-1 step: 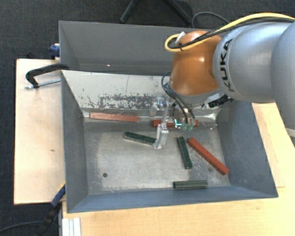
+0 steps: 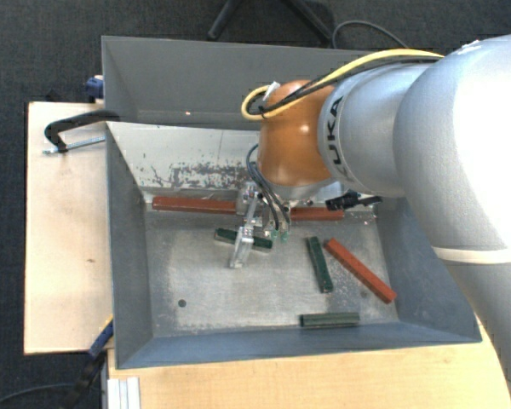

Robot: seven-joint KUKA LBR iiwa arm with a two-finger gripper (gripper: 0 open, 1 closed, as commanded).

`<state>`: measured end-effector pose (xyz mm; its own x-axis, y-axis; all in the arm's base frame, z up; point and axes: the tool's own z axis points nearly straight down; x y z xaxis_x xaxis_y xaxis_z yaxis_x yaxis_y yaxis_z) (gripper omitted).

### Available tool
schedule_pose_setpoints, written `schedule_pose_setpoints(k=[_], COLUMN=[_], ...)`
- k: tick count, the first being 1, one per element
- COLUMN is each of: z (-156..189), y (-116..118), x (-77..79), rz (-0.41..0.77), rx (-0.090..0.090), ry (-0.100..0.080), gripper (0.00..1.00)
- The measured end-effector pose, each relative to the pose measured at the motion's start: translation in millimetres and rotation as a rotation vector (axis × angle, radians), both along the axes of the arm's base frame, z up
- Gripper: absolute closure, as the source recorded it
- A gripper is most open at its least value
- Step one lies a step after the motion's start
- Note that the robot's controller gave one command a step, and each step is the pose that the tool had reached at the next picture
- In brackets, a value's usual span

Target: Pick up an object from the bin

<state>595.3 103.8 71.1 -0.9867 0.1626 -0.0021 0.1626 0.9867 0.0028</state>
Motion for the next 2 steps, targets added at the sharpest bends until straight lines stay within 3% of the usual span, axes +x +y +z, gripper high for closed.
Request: schedule_pose_setpoints(k=[1, 2], z=[31.2, 40.0], y=[16.6, -3.9], x=[-10.5, 1.1], rz=[-0.103, -0.292], rx=[0.001, 0.0], ry=[-0.003, -0.003], gripper=[0.0, 0.0])
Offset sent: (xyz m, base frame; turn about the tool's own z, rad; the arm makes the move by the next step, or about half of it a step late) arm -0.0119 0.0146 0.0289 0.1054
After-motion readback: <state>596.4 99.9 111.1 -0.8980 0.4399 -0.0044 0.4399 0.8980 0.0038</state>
